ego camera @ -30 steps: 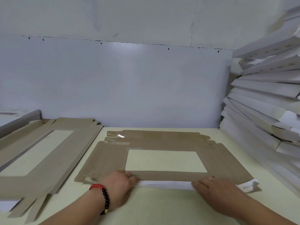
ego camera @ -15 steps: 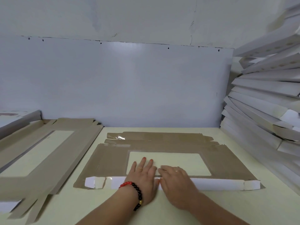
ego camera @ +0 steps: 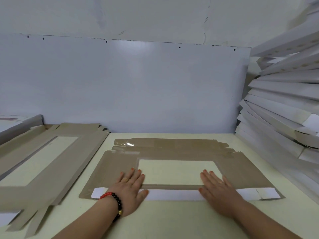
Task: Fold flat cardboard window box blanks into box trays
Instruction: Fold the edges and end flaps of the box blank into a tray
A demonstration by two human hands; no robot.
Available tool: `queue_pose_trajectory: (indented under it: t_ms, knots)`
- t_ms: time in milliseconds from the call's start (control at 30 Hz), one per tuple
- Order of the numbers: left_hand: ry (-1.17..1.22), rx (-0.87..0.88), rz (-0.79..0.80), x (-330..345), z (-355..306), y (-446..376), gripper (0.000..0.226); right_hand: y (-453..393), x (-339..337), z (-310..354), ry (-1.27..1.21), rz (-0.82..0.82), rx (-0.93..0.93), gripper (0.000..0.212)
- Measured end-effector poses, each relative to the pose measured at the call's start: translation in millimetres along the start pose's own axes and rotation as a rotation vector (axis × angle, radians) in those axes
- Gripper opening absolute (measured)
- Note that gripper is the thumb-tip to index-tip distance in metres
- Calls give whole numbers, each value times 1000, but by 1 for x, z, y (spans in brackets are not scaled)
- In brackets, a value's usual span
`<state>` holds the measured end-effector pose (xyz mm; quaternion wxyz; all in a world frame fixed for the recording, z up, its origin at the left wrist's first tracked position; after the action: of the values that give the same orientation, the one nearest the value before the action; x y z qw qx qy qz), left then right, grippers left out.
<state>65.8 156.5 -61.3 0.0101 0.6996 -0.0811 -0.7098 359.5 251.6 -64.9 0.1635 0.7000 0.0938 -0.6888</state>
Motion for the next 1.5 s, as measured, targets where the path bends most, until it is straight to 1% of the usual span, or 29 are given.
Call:
queue_pose_trajectory:
  t_ms: [133, 233, 467, 533, 633, 700, 733, 767, 800, 833, 867, 900, 933, 967, 1033, 1067, 1100, 1167, 1233, 1267, 1300, 1333, 1367, 1400, 1433, 1467, 1500]
  knots:
    - [42, -45, 12, 3, 25, 8, 71, 5, 0, -51, 5, -5, 96, 62]
    - [71, -82, 1, 4, 44, 15, 70, 8, 1, -78, 23, -7, 143, 63]
    - [75, -60, -11, 5, 56, 21, 71, 13, -1, -99, 18, -33, 194, 63]
    - [73, -46, -22, 4, 56, 21, 74, 16, -6, -106, 6, -72, 222, 62]
    - [71, -19, -35, 3, 55, 23, 88, 23, -17, -115, -42, -173, 272, 59]
    - [48, 3, -53, -2, 54, 26, 92, 29, -24, -114, -58, -268, 242, 53]
    - [17, 19, -76, -8, 51, 28, 91, 34, -28, -112, -51, -321, 201, 48]
    - [-59, 47, -133, -16, 47, 32, 87, 38, -31, -110, -35, -369, 145, 42]
    - [-180, 74, -204, -27, 42, 33, 81, 42, -34, -107, -13, -404, 88, 37]
    - [-252, 69, -263, -36, 38, 35, 74, 46, -36, -104, 18, -415, 54, 34]
    - [-268, 52, -325, -43, 34, 36, 67, 50, -37, -102, 56, -414, 39, 34]
    - [-269, 30, -393, -47, 31, 35, 56, 52, -37, -100, 104, -405, 38, 35]
    - [-224, -10, -411, -48, 30, 33, 42, 53, -37, -96, 148, -400, 42, 37]
    - [-170, -61, -390, -45, 28, 29, 39, 55, -38, -91, 187, -380, 53, 38]
    - [-75, -118, -325, -33, 20, 18, 55, 60, -36, -80, 242, -338, 59, 39]
    - [-45, -111, -327, -33, 9, 15, 63, 62, -36, -74, 252, -329, 69, 39]
    - [-19, -96, -335, -35, -5, 12, 66, 65, -35, -67, 274, -312, 78, 39]
    - [24, -54, -350, -35, -40, 6, 62, 70, -34, -54, 285, -307, 87, 39]
    - [105, -9, -326, -29, -77, 1, 68, 76, -34, -33, 246, -302, 85, 42]
    - [153, 5, -311, -26, -94, -1, 68, 81, -37, -21, 219, -319, 63, 45]
    - [204, 13, -292, -24, -111, -4, 64, 84, -40, -6, 259, -380, -6, 47]
    - [266, 8, -269, -23, -125, -6, 60, 89, -42, 6, 378, -477, -31, 45]
    - [326, -10, -242, -23, -137, -7, 56, 98, -45, 19, 390, -584, -31, 37]
    - [374, -30, -209, -23, -146, -8, 54, 100, -37, 29, 338, -588, -5, 29]
    - [401, -50, -163, -22, -154, -9, 55, 101, -26, 42, 257, -473, 0, 23]
    - [409, -63, -123, -20, -159, -10, 58, 97, -18, 50, 170, -407, -45, 11]
    - [396, -70, -88, -19, -162, -10, 61, 96, -8, 60, 116, -338, -74, 26]
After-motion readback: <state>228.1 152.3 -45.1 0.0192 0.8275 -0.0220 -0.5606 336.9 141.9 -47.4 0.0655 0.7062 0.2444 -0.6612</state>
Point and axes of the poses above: each hand's wrist, its own y-axis away from the middle knuckle, its own x-axis out of the palm, z = x × y, the point moved 6 cm from there along -y, towards the middle knuckle, and after that the axes turned 6 degrees about x, right-handed, at the moved point
